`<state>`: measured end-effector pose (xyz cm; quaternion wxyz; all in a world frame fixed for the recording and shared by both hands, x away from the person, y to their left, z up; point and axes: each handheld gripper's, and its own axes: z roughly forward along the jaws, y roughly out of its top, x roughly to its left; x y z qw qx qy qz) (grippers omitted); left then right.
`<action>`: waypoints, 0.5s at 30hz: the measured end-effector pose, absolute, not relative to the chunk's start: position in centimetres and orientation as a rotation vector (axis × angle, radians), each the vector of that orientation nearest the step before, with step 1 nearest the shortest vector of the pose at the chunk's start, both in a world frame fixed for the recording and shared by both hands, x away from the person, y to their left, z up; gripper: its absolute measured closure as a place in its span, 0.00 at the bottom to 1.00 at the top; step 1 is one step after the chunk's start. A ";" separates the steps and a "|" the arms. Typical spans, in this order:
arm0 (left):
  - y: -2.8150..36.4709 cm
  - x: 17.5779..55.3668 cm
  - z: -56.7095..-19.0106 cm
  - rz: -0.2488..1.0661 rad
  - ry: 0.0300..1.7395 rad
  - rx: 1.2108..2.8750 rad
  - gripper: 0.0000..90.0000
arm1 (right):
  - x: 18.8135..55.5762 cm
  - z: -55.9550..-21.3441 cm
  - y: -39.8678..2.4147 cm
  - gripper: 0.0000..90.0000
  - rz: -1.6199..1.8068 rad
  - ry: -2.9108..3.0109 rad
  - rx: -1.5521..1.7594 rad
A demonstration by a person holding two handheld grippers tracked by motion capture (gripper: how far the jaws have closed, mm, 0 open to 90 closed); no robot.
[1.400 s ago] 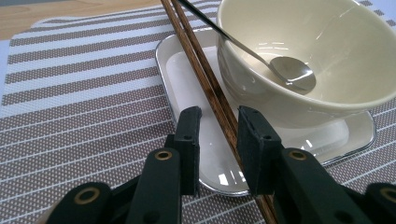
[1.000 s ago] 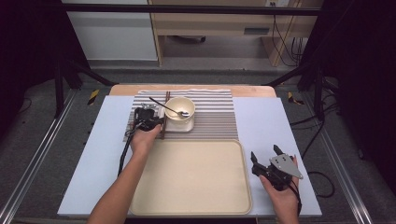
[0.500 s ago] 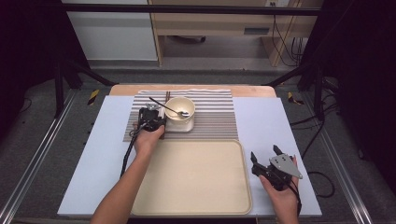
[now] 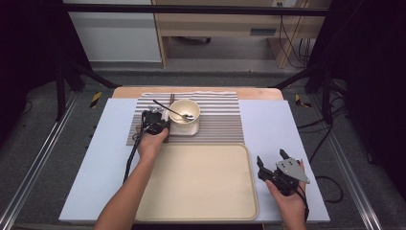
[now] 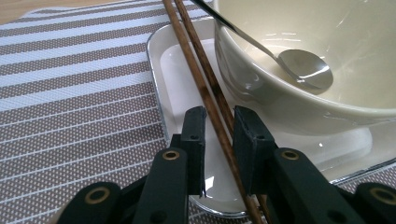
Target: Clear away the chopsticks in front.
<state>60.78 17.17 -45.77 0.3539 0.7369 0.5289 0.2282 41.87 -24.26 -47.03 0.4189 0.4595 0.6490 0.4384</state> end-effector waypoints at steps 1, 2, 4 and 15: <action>17.1 60.8 -45.8 0.593 1.367 1.911 0.83 | 41.9 -47.0 -24.3 0.20 1.099 1.628 1.153; 17.1 60.8 -45.8 0.596 1.369 1.911 0.83 | 41.9 -47.0 -24.2 0.20 1.099 1.628 1.153; 17.1 60.8 -45.9 0.597 1.379 1.909 0.83 | 41.9 -47.1 -24.2 0.20 1.098 1.630 1.151; 16.8 60.9 -46.3 0.596 1.401 1.891 0.84 | 41.9 -47.1 -24.1 0.20 1.099 1.632 1.154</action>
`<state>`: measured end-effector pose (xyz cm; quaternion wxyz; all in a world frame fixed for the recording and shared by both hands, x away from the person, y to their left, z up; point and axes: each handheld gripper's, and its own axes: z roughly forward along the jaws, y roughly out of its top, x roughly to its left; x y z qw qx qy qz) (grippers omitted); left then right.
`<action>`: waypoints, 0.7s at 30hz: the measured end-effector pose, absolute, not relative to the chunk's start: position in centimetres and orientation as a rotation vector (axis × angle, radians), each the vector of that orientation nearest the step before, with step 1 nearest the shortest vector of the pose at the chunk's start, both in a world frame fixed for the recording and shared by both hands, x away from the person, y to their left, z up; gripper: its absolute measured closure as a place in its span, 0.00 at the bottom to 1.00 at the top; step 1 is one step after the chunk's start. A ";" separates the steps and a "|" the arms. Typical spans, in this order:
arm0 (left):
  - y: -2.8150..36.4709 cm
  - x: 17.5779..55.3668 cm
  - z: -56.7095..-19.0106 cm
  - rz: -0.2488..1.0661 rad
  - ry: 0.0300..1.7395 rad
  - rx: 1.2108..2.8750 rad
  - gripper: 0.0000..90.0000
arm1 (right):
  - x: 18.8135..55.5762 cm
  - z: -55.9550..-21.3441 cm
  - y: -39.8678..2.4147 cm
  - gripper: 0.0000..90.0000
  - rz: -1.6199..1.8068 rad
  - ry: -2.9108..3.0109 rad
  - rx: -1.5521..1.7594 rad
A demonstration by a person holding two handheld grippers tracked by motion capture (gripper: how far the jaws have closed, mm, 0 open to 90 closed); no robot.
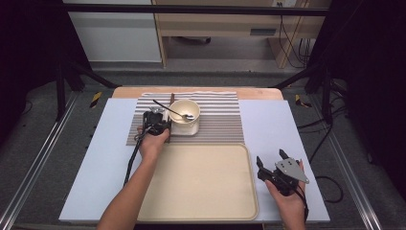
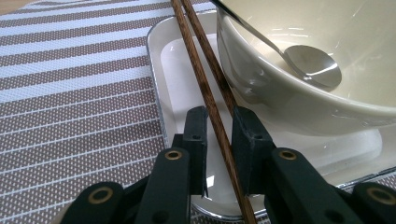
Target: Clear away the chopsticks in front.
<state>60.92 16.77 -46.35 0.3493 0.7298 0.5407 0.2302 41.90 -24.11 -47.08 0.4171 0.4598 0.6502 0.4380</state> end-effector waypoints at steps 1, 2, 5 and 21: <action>16.7 60.9 -46.4 0.595 1.403 1.891 0.84 | 41.9 -47.1 -24.1 0.20 1.099 1.633 1.152; 16.7 60.9 -46.4 0.595 1.407 1.890 0.85 | 41.9 -47.1 -24.1 0.20 1.098 1.633 1.153; 16.8 61.0 -46.4 0.588 1.413 1.884 0.85 | 41.9 -47.1 -24.1 0.20 1.096 1.634 1.156; 16.6 61.0 -46.7 0.559 1.455 1.860 0.88 | 42.0 -47.2 -23.9 0.21 1.096 1.640 1.151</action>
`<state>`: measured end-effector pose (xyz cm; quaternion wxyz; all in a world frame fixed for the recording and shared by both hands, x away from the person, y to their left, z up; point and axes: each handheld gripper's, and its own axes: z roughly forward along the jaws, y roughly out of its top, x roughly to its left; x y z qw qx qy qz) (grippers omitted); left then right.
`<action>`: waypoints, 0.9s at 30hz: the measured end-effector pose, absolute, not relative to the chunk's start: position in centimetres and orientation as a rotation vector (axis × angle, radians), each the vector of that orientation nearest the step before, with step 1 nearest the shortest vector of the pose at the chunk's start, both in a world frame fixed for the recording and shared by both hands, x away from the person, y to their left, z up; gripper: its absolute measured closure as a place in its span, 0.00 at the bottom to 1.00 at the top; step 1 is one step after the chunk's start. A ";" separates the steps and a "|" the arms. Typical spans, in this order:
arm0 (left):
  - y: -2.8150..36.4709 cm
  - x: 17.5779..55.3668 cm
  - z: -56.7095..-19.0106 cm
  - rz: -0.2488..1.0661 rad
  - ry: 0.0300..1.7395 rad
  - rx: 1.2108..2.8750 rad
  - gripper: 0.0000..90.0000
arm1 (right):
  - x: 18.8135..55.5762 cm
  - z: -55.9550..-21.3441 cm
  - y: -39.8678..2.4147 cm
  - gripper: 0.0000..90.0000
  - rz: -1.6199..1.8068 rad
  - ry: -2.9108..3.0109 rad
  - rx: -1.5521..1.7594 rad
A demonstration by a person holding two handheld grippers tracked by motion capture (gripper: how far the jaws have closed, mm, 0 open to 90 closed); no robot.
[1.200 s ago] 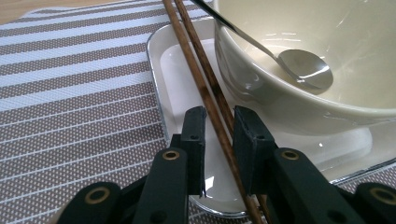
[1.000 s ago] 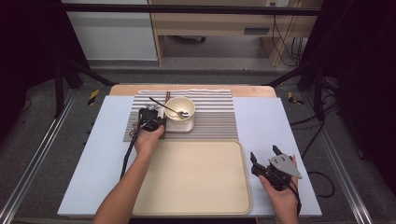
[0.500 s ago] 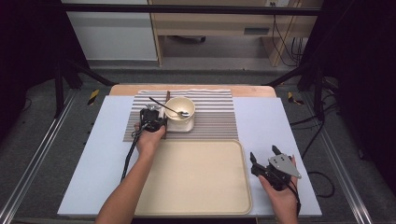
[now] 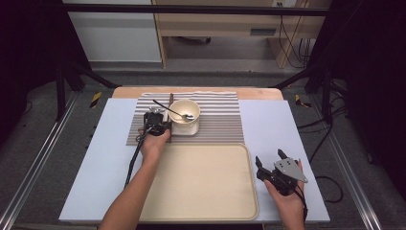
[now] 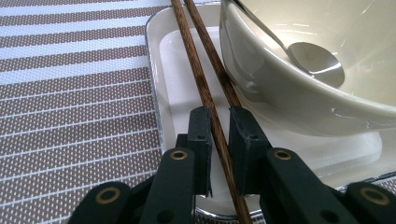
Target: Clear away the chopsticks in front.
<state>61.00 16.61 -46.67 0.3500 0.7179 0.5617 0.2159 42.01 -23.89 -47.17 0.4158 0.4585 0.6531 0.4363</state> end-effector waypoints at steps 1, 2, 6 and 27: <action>16.6 61.0 -46.7 0.557 1.460 1.857 0.88 | 42.0 -47.2 -23.9 0.21 1.095 1.640 1.151; 16.6 61.0 -46.6 0.557 1.466 1.853 0.88 | 42.0 -47.2 -23.9 0.21 1.096 1.641 1.150; 16.5 61.0 -46.7 0.562 1.479 1.844 0.90 | 42.1 -47.2 -23.8 0.21 1.096 1.644 1.147; 16.7 60.4 -46.2 0.604 1.527 1.779 0.95 | 42.1 -47.2 -23.8 0.21 1.097 1.647 1.149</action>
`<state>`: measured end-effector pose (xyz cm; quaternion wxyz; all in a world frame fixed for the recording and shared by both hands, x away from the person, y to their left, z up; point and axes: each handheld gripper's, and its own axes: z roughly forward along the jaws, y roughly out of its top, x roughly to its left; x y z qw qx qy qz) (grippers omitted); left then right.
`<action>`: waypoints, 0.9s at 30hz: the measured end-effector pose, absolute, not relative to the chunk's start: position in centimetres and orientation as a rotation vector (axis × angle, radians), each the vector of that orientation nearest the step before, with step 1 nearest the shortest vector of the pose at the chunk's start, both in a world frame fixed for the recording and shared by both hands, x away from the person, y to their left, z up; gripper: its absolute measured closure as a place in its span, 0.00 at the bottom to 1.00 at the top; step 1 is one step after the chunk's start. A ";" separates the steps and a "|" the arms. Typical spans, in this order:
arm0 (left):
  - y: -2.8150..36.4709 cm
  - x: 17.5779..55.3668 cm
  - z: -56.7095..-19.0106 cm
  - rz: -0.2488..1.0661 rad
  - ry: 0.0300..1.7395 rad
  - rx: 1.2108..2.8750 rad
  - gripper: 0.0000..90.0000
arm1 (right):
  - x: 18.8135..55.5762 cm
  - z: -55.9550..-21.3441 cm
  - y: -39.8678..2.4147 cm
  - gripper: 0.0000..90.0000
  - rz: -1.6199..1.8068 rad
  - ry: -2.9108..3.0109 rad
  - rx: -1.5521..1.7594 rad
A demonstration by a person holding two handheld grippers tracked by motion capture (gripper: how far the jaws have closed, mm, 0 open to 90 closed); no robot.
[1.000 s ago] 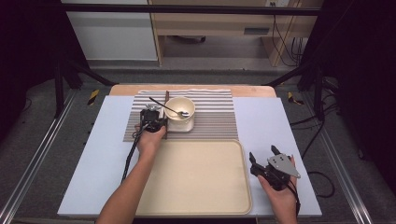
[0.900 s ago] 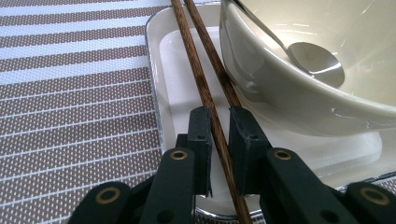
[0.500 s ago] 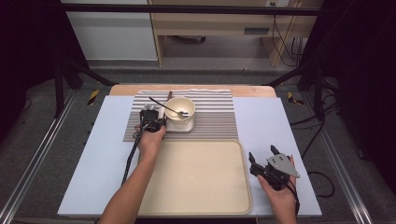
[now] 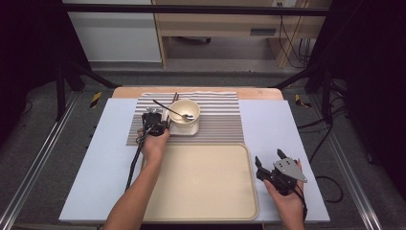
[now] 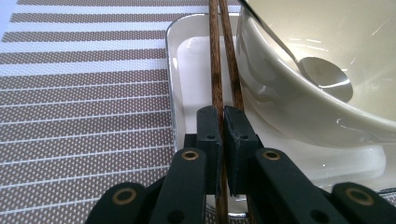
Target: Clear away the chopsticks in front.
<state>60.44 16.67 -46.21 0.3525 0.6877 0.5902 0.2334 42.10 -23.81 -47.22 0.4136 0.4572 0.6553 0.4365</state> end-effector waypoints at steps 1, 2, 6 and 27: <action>16.7 60.4 -46.1 0.605 1.528 1.778 0.95 | 42.1 -47.2 -23.8 0.21 1.098 1.647 1.149; 16.8 60.3 -46.0 0.609 1.528 1.776 0.95 | 42.1 -47.2 -23.8 0.21 1.098 1.647 1.150; 17.3 59.9 -45.7 0.612 1.536 1.752 0.95 | 42.1 -47.2 -23.7 0.21 1.101 1.647 1.151; 20.8 55.8 -43.1 0.601 1.572 1.686 0.95 | 42.3 -47.3 -23.9 0.11 1.126 1.661 1.168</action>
